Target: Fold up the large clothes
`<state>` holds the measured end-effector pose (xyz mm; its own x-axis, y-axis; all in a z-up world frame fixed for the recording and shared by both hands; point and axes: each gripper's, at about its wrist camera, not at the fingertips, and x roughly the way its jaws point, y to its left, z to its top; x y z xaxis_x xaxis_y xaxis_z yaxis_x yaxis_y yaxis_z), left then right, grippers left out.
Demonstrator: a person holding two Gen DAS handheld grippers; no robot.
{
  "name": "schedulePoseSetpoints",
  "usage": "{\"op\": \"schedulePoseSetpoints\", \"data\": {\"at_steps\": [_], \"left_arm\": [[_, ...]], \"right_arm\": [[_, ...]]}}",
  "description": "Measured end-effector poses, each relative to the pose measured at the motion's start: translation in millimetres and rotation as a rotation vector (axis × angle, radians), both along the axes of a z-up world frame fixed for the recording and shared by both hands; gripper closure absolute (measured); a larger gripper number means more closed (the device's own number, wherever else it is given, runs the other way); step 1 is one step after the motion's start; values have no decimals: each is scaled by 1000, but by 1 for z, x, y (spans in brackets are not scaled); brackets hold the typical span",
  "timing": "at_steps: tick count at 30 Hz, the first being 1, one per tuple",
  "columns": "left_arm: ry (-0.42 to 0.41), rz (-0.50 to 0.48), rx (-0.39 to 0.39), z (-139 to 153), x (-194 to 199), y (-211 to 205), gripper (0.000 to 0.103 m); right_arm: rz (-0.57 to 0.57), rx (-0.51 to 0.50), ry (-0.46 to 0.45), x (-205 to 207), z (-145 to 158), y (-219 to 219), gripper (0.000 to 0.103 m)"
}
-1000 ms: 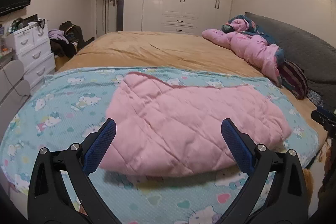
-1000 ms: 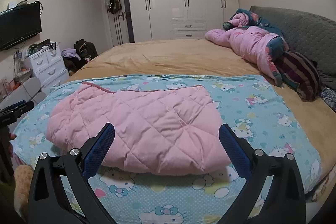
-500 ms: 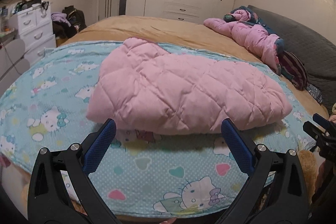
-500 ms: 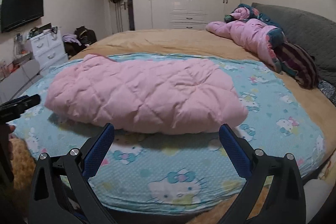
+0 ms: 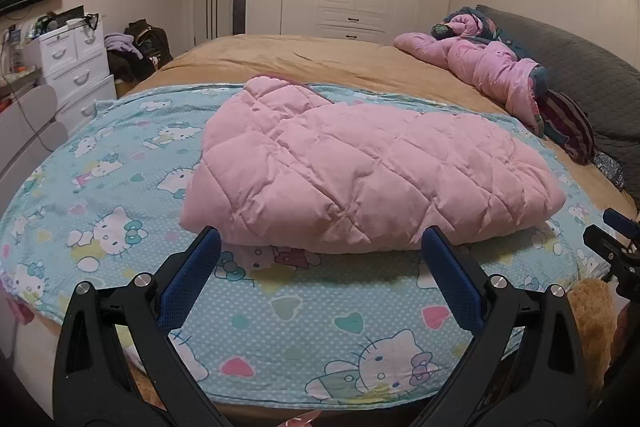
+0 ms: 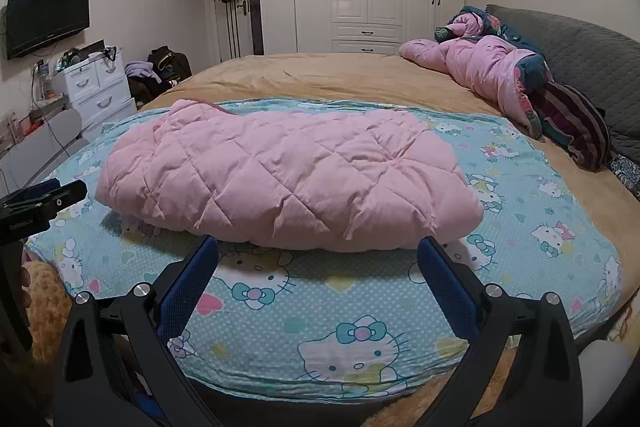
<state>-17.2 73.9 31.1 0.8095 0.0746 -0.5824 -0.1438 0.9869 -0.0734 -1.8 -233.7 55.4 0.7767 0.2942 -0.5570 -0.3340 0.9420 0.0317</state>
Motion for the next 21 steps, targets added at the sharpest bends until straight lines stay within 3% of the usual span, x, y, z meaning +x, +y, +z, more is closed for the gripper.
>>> {"op": "schedulePoseSetpoints", "data": {"at_steps": [21], "left_arm": [[13,18,16,1,0,1,9]], "right_arm": [[2,-4,17,2,-2,-1,4]]}}
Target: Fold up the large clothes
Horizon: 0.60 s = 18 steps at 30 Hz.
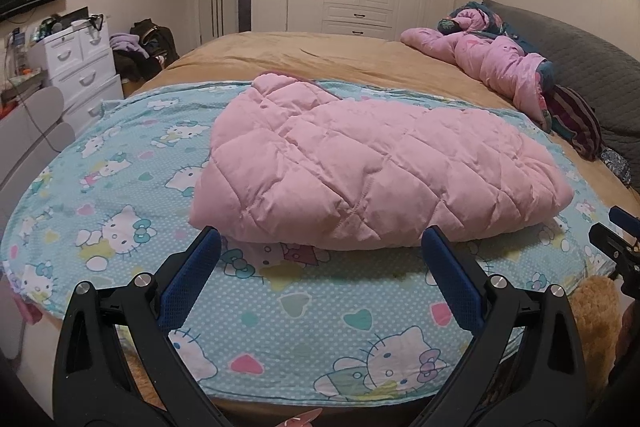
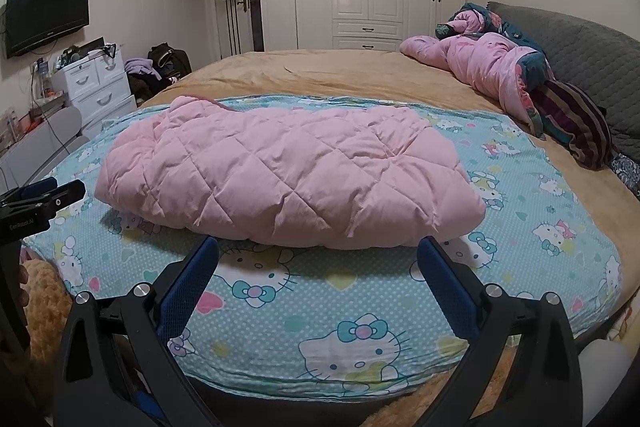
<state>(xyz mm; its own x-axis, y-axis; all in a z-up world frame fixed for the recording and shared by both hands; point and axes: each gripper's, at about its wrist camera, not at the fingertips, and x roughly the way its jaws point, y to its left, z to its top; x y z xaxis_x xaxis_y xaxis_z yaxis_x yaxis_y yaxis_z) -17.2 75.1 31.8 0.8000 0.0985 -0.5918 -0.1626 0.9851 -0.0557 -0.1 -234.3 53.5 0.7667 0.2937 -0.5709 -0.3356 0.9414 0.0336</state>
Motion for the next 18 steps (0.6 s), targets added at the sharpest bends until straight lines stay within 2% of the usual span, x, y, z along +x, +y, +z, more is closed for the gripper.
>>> {"op": "schedulePoseSetpoints", "data": {"at_steps": [18], "left_arm": [[-6,6,-1,2,-3,5,9]], "right_arm": [[1,5,3,-1,0,0,4]]}}
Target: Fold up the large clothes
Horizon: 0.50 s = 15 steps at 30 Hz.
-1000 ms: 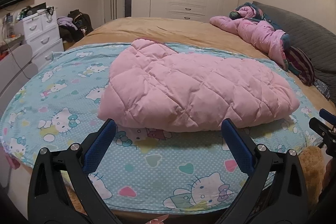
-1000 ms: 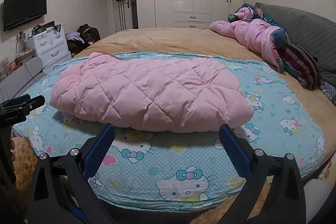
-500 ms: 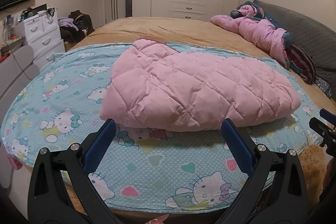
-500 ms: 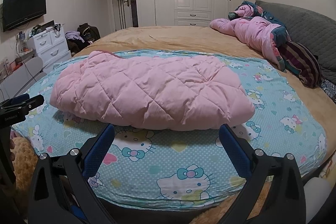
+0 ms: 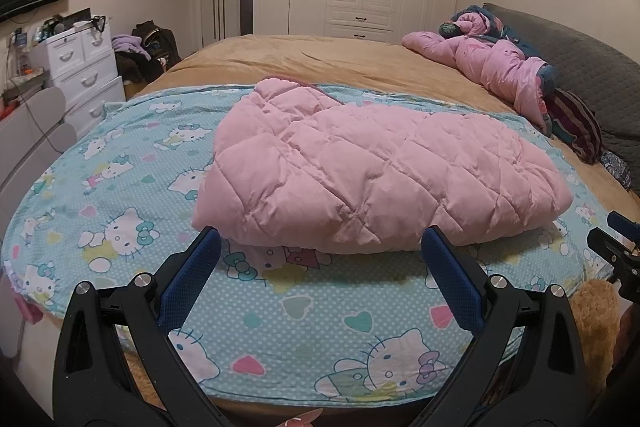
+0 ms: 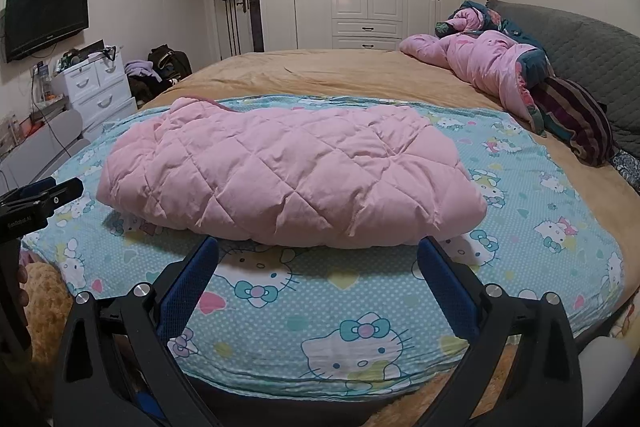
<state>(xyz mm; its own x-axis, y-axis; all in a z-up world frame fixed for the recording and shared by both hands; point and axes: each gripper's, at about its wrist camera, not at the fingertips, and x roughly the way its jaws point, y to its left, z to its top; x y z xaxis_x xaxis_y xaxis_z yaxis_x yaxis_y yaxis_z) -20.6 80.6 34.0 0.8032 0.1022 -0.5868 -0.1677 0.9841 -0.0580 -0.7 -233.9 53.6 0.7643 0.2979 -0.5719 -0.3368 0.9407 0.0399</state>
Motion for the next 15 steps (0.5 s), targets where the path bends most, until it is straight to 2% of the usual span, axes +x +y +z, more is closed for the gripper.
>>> {"op": "schedulePoseSetpoints", "data": {"at_steps": [15], "left_arm": [[1,0,4,2,0,-2,9]], "right_arm": [[-5,-3,-4,-1,1,1,4]]}}
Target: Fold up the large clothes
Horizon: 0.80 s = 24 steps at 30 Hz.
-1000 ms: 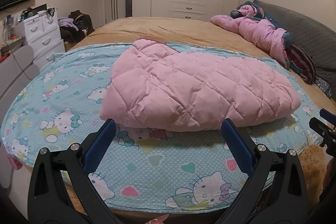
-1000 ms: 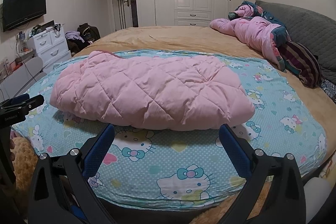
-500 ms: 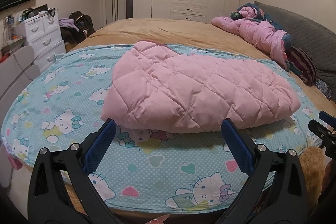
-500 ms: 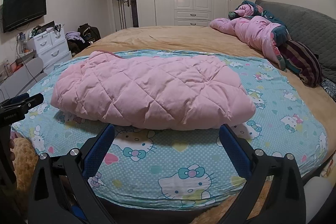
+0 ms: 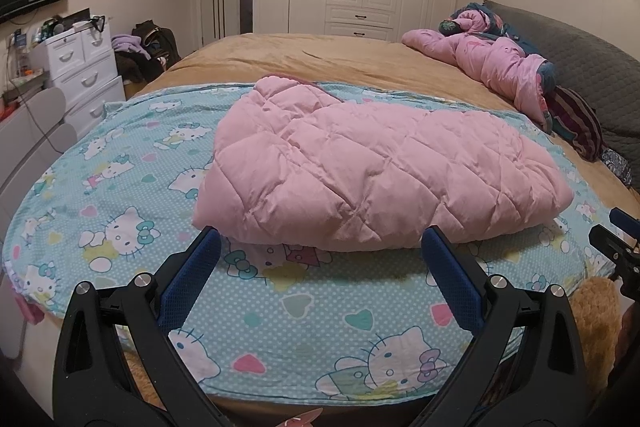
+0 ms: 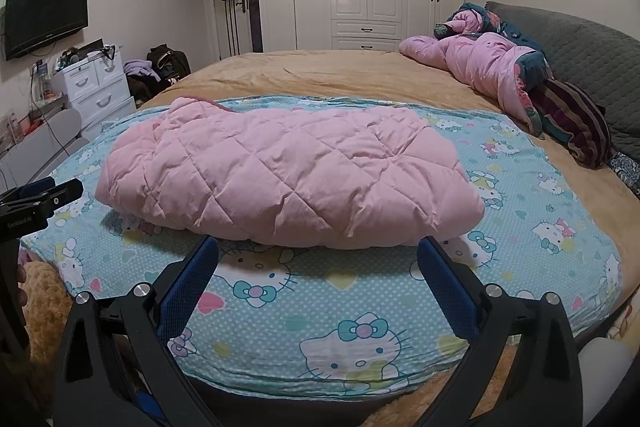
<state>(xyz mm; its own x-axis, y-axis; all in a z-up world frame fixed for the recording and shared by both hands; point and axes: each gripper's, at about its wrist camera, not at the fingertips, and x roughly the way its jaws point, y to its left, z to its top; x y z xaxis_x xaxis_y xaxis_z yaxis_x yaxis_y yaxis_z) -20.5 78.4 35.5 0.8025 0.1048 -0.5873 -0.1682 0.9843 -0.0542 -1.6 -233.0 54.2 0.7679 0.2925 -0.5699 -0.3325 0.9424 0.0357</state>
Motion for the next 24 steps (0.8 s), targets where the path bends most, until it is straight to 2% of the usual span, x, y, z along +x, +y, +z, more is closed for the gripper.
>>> {"op": "schedulePoseSetpoints", "data": {"at_steps": [24], "left_arm": [[15,10,22,-1,-4,4,9]], "right_arm": [[-7,-5,6,0,0,1,4]]}}
